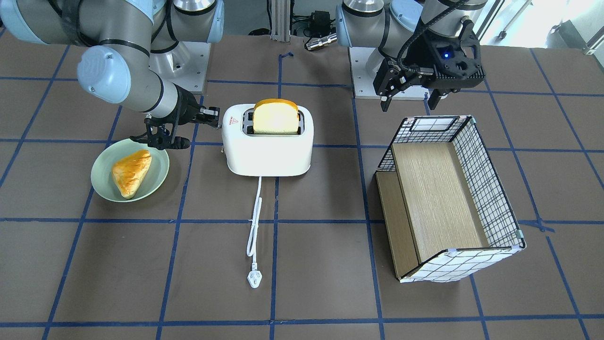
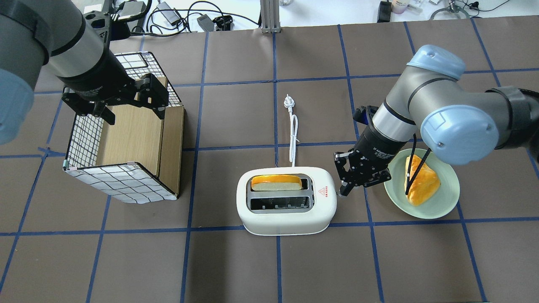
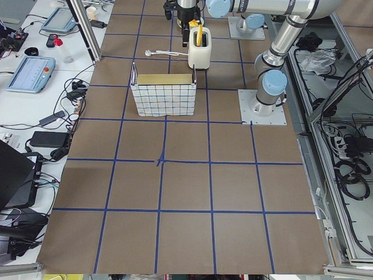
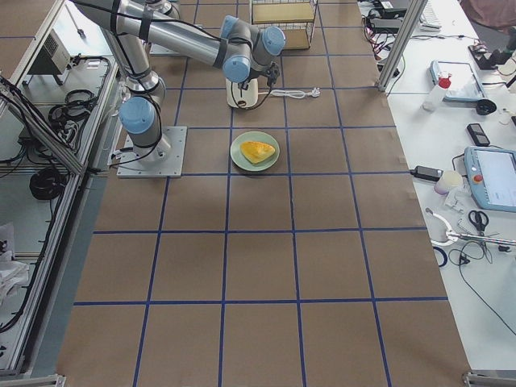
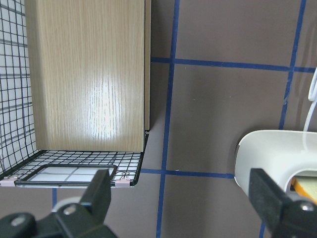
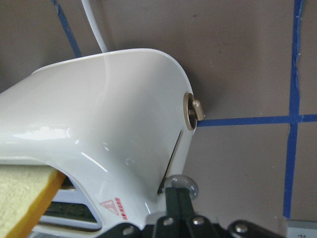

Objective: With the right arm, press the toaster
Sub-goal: 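Press the toaster lever downward with the right gripper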

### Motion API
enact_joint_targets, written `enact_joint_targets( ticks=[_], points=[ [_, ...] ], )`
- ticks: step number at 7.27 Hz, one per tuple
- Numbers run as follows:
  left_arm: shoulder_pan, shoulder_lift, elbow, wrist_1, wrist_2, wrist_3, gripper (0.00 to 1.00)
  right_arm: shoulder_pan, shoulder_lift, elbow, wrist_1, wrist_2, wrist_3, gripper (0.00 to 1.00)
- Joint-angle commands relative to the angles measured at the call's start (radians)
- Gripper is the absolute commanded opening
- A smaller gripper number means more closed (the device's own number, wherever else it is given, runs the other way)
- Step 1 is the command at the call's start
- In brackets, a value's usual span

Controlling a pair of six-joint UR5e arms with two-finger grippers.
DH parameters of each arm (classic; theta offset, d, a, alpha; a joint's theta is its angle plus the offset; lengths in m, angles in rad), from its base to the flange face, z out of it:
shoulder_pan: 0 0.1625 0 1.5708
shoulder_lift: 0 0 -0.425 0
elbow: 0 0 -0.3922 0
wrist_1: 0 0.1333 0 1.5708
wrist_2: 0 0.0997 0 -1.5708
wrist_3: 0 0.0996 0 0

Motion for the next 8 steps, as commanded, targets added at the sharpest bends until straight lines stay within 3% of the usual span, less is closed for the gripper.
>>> enact_joint_targets(
  ticks=[1,8],
  points=[
    [0.0,0.0,0.0,0.001,0.0,0.0,1.0,0.0,0.015,0.0,-0.007,0.0,-0.002,0.0],
    [0.0,0.0,0.0,0.001,0.0,0.0,1.0,0.0,0.064,0.0,-0.053,-0.001,-0.009,0.0]
  ],
)
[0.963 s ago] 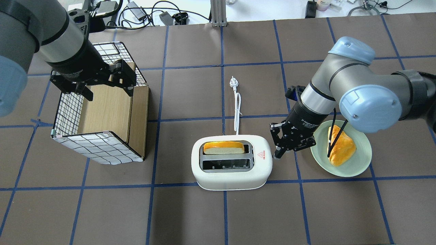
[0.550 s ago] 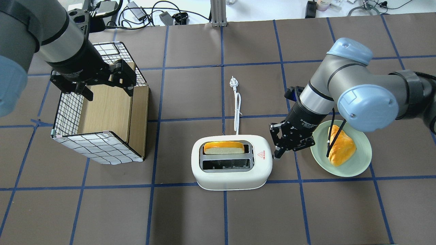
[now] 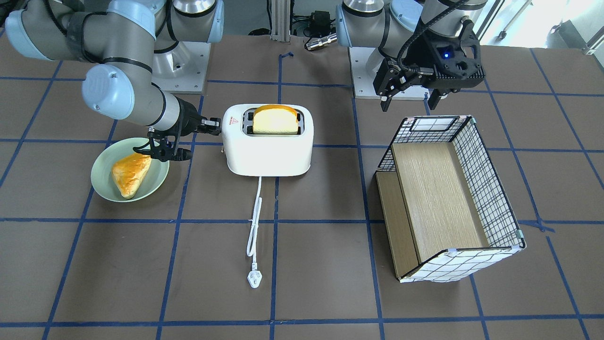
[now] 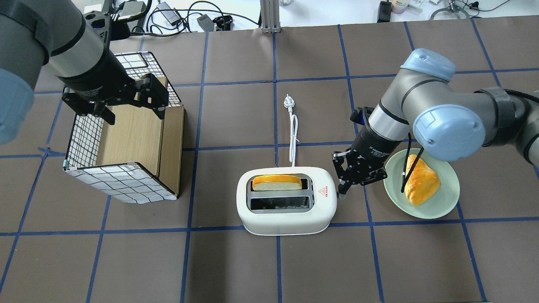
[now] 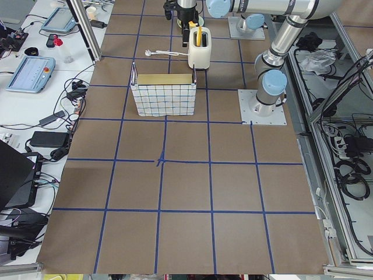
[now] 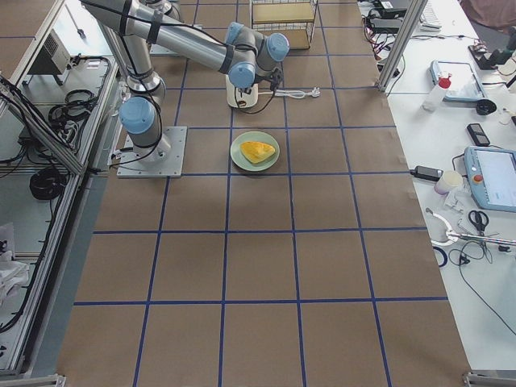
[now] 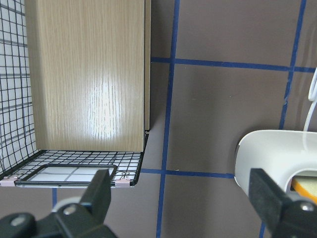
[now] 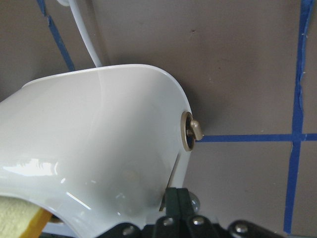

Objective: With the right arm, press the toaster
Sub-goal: 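Press the toaster lever downward with the right gripper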

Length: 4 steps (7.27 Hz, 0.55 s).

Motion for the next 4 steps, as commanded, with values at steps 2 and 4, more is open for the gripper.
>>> enact_joint_targets(
  ticks=[2,4],
  points=[
    [0.0,0.0,0.0,0.001,0.0,0.0,1.0,0.0,0.012,0.005,-0.007,0.0,-0.001,0.0],
    [0.0,0.0,0.0,-0.001,0.0,0.0,1.0,0.0,0.029,0.049,-0.051,0.0,-0.011,0.0]
  ],
)
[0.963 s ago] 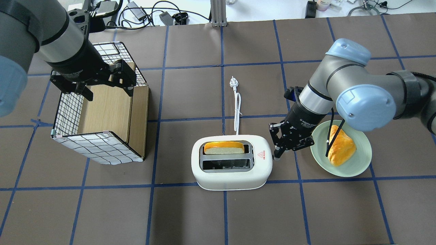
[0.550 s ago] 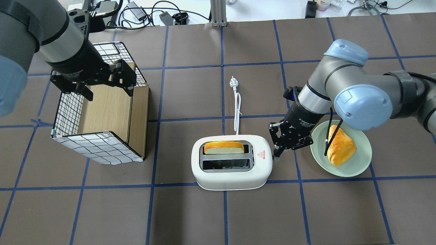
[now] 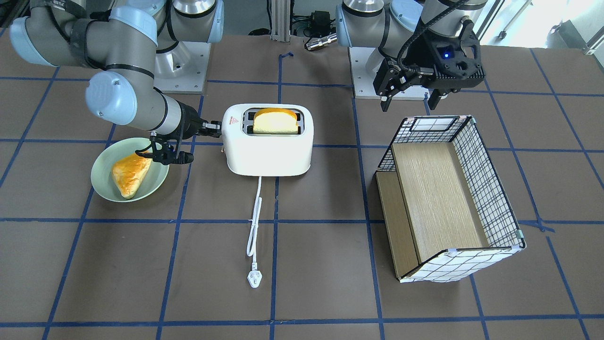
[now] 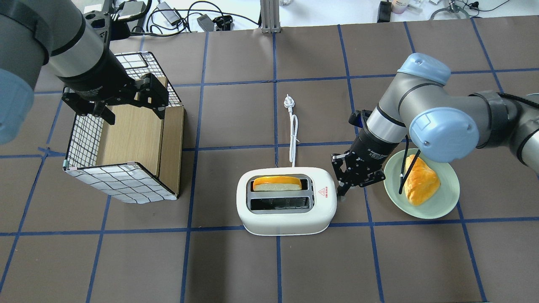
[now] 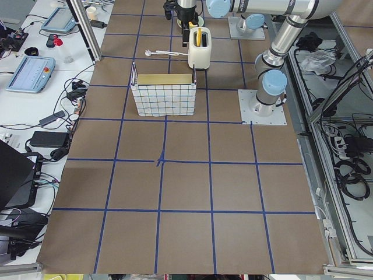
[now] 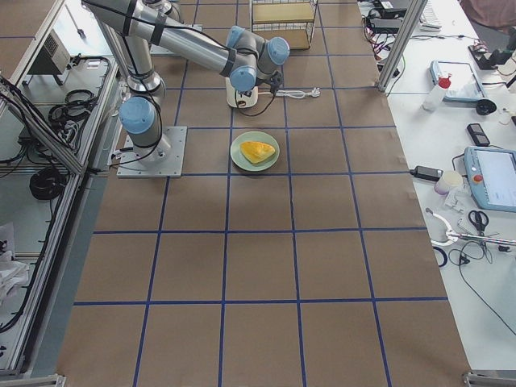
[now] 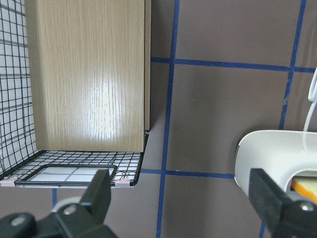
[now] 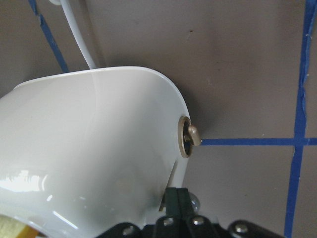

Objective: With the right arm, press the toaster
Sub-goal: 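Press the toaster lever downward with the right gripper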

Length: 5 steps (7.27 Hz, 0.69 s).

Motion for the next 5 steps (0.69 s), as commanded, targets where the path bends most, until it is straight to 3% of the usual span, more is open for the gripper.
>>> enact_joint_targets(
  ticks=[1,5],
  points=[
    [0.0,0.0,0.0,0.0,0.0,0.0,1.0,-0.002,0.01,0.047,-0.046,0.0,-0.005,0.0],
    [0.0,0.0,0.0,-0.001,0.0,0.0,1.0,-0.002,0.027,0.064,-0.085,0.0,-0.003,0.0]
  ],
)
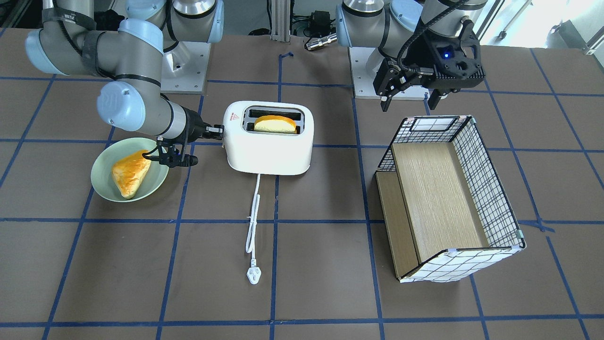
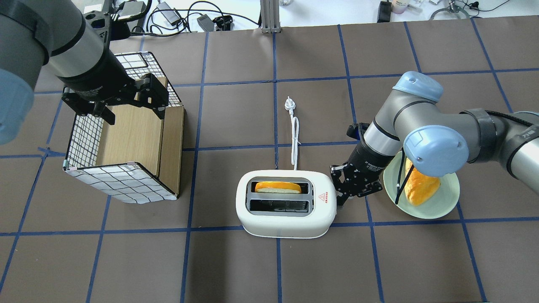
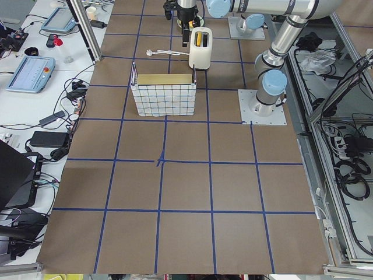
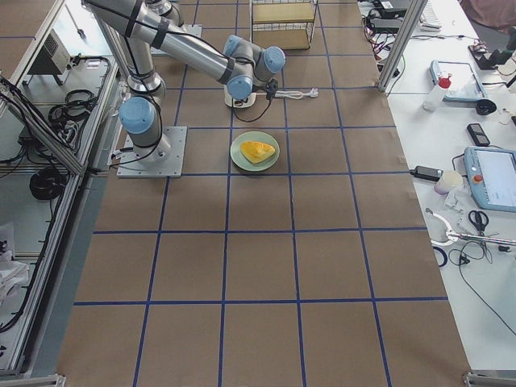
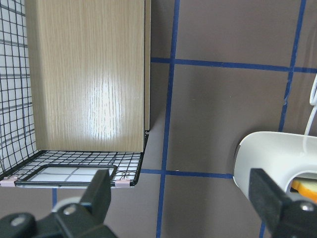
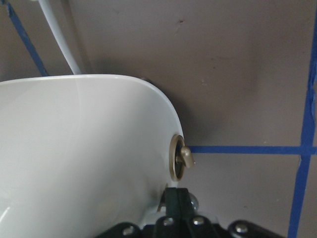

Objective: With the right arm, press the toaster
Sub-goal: 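Lift the right gripper up and away from the toaster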

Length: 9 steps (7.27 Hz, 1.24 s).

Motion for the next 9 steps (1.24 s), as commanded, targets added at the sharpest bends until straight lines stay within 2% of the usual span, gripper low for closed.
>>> enact_joint_targets(
  ticks=[1,4,7,9],
  points=[
    [0.0,0.0,0.0,-0.001,0.0,0.0,1.0,-0.001,0.007,0.003,-0.013,0.001,0.001,0.0],
    [0.0,0.0,0.0,-0.001,0.0,0.0,1.0,-0.001,-0.012,-0.051,0.005,-0.018,0.088,0.0],
    [0.0,0.0,0.0,0.001,0.0,0.0,1.0,-0.001,-0.057,-0.187,0.134,-0.033,0.142,0.0],
    [0.0,0.0,0.0,-0.001,0.0,0.0,1.0,-0.001,-0.092,-0.281,0.181,-0.091,0.163,0.0]
  ],
)
